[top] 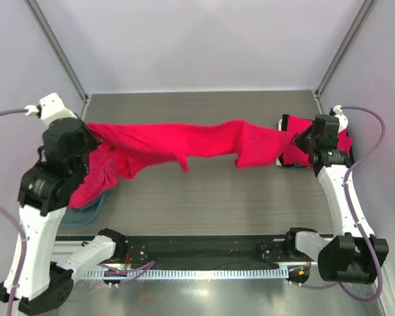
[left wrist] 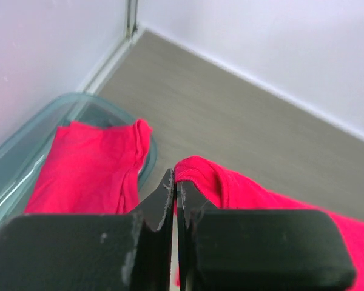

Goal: Fold and stack the t-shirts
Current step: Flatten the tshirt out

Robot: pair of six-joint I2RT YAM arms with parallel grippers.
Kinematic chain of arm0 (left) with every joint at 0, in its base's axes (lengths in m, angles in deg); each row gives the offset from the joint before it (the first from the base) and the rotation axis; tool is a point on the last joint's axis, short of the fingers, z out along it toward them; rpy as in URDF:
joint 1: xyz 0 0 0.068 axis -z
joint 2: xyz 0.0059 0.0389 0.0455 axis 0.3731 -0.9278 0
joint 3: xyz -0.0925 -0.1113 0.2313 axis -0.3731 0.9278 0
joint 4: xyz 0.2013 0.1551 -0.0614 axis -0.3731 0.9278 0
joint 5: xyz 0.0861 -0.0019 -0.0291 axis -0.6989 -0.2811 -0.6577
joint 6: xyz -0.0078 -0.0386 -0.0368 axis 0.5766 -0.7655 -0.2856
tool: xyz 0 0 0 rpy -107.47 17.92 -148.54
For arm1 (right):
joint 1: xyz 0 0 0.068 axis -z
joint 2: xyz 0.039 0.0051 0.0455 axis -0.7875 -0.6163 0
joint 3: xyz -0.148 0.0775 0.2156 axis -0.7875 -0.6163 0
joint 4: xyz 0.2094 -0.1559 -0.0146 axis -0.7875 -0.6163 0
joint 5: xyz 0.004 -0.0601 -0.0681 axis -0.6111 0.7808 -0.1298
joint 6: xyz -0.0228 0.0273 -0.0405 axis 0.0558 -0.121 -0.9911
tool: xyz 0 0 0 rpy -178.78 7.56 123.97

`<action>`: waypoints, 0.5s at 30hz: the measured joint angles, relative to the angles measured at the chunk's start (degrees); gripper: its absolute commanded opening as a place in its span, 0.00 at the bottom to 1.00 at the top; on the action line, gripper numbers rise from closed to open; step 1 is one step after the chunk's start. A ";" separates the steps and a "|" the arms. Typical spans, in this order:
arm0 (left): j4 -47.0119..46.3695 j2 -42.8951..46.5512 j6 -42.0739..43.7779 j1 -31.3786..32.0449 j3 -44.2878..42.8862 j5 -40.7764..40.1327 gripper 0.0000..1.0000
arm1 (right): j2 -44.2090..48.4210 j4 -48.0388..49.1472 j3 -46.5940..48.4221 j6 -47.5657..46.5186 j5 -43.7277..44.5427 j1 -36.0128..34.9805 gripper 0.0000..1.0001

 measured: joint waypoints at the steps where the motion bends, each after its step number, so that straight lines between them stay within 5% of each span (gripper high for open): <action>1: 0.28 -0.50 -0.04 0.00 0.87 0.42 0.00 | -0.33 0.02 -0.98 0.44 -1.49 0.85 0.01; 8: 2.19 -8.66 -0.68 0.00 2.75 6.88 0.00 | 0.04 0.28 -2.23 -0.13 -10.19 1.97 0.01; 15: 2.91 -3.13 -1.99 -0.07 3.04 10.97 0.00 | 10.51 0.15 -2.34 -3.06 -12.50 1.99 0.01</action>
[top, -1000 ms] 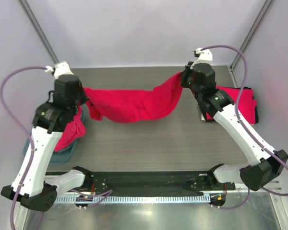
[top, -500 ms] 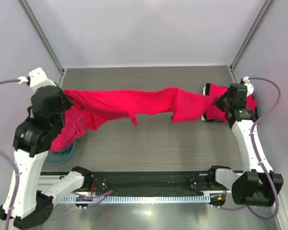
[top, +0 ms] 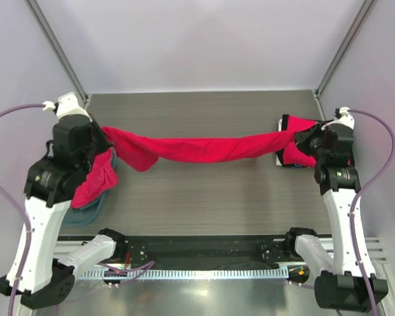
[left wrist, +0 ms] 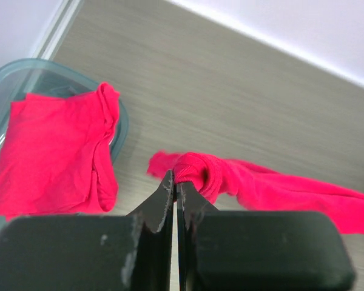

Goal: Fold and stack the t-shirts
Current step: Flatten the tshirt out

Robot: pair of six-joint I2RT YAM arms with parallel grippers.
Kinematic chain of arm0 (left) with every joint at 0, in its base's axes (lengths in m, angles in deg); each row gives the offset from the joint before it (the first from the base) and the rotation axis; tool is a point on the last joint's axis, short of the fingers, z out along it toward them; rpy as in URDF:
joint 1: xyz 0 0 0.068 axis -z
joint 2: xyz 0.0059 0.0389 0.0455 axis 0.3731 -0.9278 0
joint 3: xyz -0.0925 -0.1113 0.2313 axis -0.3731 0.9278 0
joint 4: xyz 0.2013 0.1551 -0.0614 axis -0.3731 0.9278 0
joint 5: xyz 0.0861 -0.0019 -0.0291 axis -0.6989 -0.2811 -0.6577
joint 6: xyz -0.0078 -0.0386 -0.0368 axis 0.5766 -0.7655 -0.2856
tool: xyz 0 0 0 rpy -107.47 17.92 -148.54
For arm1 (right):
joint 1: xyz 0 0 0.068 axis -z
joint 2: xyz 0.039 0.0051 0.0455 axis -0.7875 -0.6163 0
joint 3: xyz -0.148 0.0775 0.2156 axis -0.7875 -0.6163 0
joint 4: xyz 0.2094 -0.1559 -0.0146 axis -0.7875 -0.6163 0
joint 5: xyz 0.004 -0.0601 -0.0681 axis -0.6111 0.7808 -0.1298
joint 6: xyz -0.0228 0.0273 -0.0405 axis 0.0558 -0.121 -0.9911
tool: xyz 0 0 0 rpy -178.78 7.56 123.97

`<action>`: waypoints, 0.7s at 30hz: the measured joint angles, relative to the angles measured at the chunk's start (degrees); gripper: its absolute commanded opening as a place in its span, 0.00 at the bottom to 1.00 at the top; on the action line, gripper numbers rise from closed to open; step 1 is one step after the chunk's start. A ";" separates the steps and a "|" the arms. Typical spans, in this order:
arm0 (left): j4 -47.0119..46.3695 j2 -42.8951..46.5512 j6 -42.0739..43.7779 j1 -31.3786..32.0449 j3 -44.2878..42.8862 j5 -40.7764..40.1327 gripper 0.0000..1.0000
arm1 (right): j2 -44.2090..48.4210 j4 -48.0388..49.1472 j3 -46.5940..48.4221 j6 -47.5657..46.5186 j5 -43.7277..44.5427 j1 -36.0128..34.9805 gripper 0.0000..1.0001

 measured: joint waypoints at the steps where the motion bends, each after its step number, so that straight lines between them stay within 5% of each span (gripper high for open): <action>1: 0.44 0.81 -0.15 0.00 -1.01 0.17 0.00 | 1.44 0.00 -0.11 -0.15 -0.57 0.00 0.01; 12: 5.95 7.67 -0.59 -0.04 -13.44 3.85 0.00 | 13.20 -7.98 3.06 -0.50 -0.39 0.04 0.01; 19: -0.13 -2.91 -2.56 -0.48 0.74 7.02 0.00 | -1.60 -2.51 4.98 0.17 -0.61 0.09 0.01; 21: -3.06 -10.08 -3.72 -1.75 2.10 8.70 0.00 | -8.81 0.20 5.18 0.52 -0.63 0.09 0.18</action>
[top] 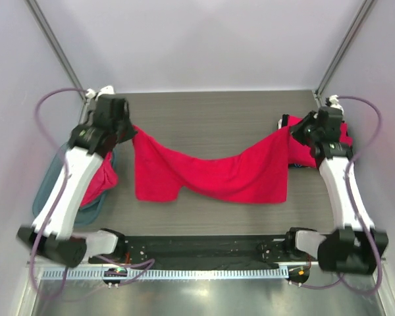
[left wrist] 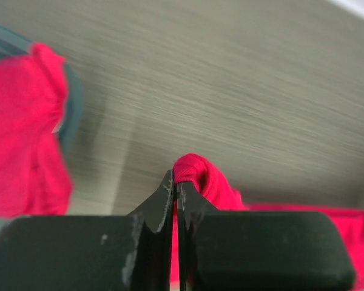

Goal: Fold and stack the t-shirts
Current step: Flatten the tshirt out

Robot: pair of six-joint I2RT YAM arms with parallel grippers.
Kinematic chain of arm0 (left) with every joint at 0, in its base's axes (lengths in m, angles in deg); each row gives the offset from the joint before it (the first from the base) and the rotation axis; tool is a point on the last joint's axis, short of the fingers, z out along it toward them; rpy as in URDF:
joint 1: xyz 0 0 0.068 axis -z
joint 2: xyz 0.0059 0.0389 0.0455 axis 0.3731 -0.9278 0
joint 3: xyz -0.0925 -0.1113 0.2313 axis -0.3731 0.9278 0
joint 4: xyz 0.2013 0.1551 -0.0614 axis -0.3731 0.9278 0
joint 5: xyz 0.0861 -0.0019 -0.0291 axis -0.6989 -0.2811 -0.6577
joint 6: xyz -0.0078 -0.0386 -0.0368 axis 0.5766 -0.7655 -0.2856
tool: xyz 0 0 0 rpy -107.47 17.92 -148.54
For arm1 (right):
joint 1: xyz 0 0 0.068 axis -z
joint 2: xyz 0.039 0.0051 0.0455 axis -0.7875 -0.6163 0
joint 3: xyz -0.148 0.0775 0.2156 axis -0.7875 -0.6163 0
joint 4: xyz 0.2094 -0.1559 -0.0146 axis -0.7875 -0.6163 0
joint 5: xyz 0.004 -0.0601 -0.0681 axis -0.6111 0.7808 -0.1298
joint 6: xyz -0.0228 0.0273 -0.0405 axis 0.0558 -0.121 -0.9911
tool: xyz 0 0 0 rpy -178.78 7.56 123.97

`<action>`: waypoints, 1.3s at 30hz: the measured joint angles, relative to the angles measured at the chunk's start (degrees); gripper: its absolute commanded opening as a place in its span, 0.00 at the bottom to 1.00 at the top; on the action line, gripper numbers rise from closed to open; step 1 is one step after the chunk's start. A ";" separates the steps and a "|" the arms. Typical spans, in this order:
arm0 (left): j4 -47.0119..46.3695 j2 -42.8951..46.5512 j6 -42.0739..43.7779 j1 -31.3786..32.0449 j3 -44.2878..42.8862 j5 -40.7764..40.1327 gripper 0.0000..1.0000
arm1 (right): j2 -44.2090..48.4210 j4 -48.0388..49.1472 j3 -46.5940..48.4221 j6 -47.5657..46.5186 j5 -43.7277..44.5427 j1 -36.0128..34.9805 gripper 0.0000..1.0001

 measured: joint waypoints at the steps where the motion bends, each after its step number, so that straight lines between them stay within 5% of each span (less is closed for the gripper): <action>1: -1.99 -4.22 -0.83 -0.96 0.31 0.98 0.03 | -4.42 1.55 0.09 0.33 -0.07 0.00 0.55; 2: -3.43 -8.52 -1.57 -2.01 0.31 1.81 0.07 | -8.59 2.43 0.33 0.85 -0.17 0.00 0.62; 5: -5.46 -19.04 -3.39 -4.61 -1.36 3.17 0.62 | -17.86 3.08 2.54 0.87 -0.59 0.00 0.83; 6: -6.03 -21.33 -3.37 -5.11 -1.92 3.74 0.78 | -19.21 3.21 2.95 0.98 -0.76 0.00 0.99; 9: -9.09 -21.84 -3.78 -5.90 -0.55 5.64 0.99 | -17.46 3.43 2.62 0.63 0.87 -0.46 1.00; 20: -15.21 4.92 -8.41 -8.39 17.51 8.48 0.99 | 10.38 4.33 -12.63 3.28 8.57 -0.85 0.98; 28: -12.76 5.33 -12.85 -9.51 26.77 15.02 1.00 | 9.20 -8.39 -18.01 7.28 13.11 -2.40 0.83; 35: -12.87 4.42 -15.98 -9.53 32.15 19.28 1.00 | 2.51 -12.98 -23.06 13.29 16.61 -14.21 0.80; 39: -13.14 4.31 -16.04 -9.53 33.75 19.50 0.98 | 1.46 -13.66 -24.87 17.57 18.32 -19.80 0.69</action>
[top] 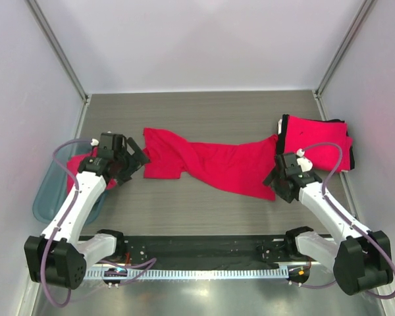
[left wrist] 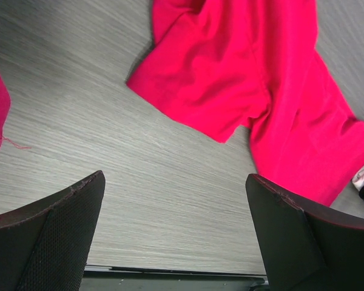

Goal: Fold and stack the t-shirts
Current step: Flatten the tshirt out

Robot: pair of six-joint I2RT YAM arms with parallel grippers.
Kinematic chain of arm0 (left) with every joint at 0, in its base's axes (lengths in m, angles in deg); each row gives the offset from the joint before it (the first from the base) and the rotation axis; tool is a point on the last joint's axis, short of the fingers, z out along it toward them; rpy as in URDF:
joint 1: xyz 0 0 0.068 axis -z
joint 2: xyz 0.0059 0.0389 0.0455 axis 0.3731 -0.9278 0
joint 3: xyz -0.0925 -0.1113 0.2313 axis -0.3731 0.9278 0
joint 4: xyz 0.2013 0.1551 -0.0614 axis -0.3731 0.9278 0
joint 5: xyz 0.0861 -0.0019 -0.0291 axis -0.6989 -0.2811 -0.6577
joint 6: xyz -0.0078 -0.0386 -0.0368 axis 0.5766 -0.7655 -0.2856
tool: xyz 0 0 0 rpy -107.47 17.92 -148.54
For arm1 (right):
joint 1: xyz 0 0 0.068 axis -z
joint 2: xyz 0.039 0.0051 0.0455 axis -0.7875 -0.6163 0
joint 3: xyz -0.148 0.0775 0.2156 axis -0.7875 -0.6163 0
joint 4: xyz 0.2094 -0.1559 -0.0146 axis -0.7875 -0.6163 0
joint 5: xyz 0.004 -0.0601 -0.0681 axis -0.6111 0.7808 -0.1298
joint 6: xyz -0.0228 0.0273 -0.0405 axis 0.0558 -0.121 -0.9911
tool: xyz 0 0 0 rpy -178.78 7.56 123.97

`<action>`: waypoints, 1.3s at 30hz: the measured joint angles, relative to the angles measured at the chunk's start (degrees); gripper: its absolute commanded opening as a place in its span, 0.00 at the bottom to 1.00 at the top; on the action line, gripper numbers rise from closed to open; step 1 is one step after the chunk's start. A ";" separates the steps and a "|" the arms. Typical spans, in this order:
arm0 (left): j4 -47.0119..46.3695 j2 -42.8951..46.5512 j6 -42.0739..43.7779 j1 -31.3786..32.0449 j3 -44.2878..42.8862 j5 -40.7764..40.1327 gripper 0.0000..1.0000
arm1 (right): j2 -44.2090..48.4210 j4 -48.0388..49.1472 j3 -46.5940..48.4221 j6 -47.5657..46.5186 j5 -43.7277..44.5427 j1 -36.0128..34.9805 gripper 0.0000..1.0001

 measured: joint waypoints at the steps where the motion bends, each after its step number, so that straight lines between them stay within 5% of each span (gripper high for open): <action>1: -0.17 0.02 -0.02 0.00 0.50 -0.02 0.97 | 0.07 0.07 -0.59 1.01 0.61 -0.13 0.66; 19: -0.94 -3.21 -0.66 0.00 1.75 -0.59 0.87 | -2.01 4.48 -7.50 7.61 1.53 -0.15 0.45; 20: -1.01 -3.61 -0.83 0.00 1.77 -0.76 0.86 | -2.14 4.72 -7.52 7.72 1.53 -0.15 0.36; 25: -2.95 -4.09 -1.49 0.00 2.89 -0.85 0.84 | -2.45 6.23 -7.87 8.92 2.05 -0.20 0.26; 27: -3.52 -4.15 -1.51 0.00 3.45 -0.85 0.84 | -2.69 6.73 -7.93 8.96 2.40 -0.20 0.07; 29: -3.76 -4.59 -1.46 0.00 3.61 -0.85 0.81 | -3.06 7.08 -7.96 9.20 2.56 -0.20 0.01; 35: -4.83 -7.17 -1.42 0.42 3.67 -0.87 0.64 | -0.92 7.39 -8.17 9.53 3.61 -0.20 0.01; 39: -5.73 -8.33 -1.40 1.36 4.70 -1.18 0.62 | 2.16 7.34 -8.17 9.46 4.52 -0.20 0.01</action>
